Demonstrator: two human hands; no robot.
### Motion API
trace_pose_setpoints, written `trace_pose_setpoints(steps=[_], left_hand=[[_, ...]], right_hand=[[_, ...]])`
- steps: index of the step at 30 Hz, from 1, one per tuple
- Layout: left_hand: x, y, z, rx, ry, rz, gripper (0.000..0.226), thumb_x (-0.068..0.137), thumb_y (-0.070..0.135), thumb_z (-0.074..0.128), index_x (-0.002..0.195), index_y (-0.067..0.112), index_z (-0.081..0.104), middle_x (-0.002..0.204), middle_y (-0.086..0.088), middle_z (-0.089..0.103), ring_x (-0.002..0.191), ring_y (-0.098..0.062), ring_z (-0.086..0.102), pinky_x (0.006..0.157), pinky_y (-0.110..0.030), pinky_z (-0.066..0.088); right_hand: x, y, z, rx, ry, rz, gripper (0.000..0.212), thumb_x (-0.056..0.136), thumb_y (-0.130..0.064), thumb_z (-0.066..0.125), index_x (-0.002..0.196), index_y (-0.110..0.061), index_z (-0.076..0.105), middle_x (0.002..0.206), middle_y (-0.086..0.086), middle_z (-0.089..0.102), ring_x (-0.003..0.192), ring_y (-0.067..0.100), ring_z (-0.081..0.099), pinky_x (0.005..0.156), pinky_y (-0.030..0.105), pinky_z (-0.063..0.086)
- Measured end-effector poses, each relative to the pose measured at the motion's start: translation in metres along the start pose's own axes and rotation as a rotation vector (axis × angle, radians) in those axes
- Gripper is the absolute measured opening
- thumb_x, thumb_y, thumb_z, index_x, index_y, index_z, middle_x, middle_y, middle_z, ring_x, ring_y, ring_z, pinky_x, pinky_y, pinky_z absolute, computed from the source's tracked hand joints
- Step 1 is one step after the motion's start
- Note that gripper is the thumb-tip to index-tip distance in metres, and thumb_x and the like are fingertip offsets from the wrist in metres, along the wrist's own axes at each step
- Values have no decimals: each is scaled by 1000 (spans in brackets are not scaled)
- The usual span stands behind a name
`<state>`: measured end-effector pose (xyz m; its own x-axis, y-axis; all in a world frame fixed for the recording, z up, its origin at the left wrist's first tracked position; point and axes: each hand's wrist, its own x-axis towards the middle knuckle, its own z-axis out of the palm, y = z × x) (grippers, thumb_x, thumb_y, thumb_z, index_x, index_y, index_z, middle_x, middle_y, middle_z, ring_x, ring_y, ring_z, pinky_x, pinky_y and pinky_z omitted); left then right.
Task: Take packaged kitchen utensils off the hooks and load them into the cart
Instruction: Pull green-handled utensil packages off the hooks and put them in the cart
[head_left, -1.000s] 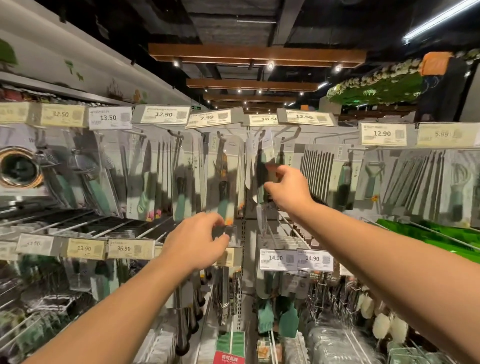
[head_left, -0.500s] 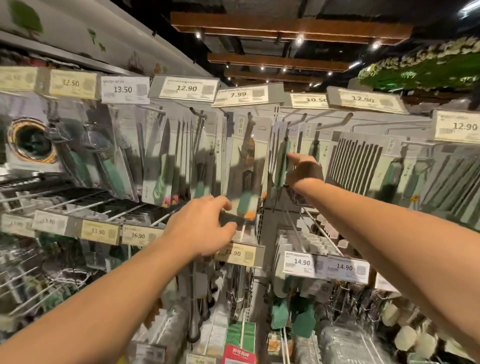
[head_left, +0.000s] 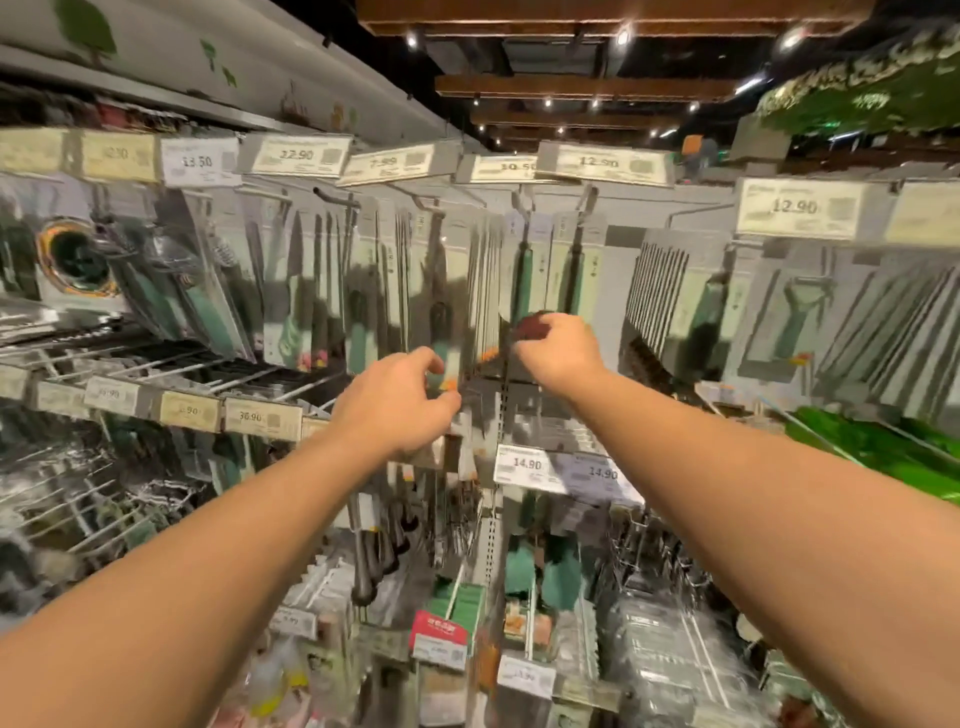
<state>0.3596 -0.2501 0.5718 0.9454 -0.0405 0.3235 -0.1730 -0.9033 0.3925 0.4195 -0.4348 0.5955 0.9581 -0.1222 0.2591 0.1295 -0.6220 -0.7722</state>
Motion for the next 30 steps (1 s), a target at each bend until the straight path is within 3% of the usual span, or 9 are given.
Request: trace_pose_setpoints(steps=[3,5,9,11,17,21,23,26,30], left_hand=[[-27,21,7,1,69,-78,42,98,40,61,136,21,60,120,0,67,101,-20,66,90,-41,59],[-53,31,15,3,131,-165,38,98,39,61,131,20,64,114,-1,68,99,-23,65,88,-39,58],[-119,37,31,-28,206,-367,34,96,38,60,124,21,65,111,-6,72,104,-32,66,88,-41,55],[-160,30,39,-12,213,-471,35,96,40,59,126,22,64,118,-5,69,109,-33,65,91,-43,55],[-319,-12,67,38,210,-826,44,91,49,53,129,27,59,126,-7,67,114,-35,64,92,-45,52],[-432,-34,85,82,186,-1044,37,96,41,61,129,24,57,127,-9,65,121,-35,62,98,-48,52],[-482,-40,90,77,175,-1164,47,97,43,61,140,25,53,134,-7,64,125,-34,61,101,-48,52],[-548,-51,94,39,208,-1303,54,98,43,61,148,26,50,136,-2,64,123,-31,64,97,-44,53],[-618,-63,97,-7,219,-1453,53,100,41,60,150,28,47,132,-2,65,107,-26,64,84,-37,51]], right_hand=[[-41,7,-3,189,-22,-39,22,92,-15,63,111,-23,72,114,-3,72,103,20,67,93,33,54],[-71,12,-1,288,-59,-27,16,91,-17,63,101,-27,70,105,-7,70,99,19,65,87,28,51],[-127,37,18,439,-214,35,13,77,-29,60,80,-40,68,90,-9,71,92,30,71,82,51,61],[-148,63,39,482,-293,50,18,73,-29,58,77,-43,68,84,-10,69,90,30,71,82,54,61],[-263,95,89,468,-671,77,19,93,-4,62,84,-21,62,77,7,62,65,19,57,66,38,54],[-342,103,131,472,-905,37,19,93,6,59,111,3,63,79,11,56,50,8,50,46,20,43],[-383,103,147,406,-986,-40,23,87,-4,66,109,0,64,78,6,58,51,6,53,54,23,50],[-436,99,169,241,-1166,-97,26,72,-26,63,98,-30,66,81,-3,66,65,22,63,74,47,60],[-498,93,205,142,-1285,-173,17,68,-35,64,85,-37,61,93,-6,68,97,31,70,90,54,58]])
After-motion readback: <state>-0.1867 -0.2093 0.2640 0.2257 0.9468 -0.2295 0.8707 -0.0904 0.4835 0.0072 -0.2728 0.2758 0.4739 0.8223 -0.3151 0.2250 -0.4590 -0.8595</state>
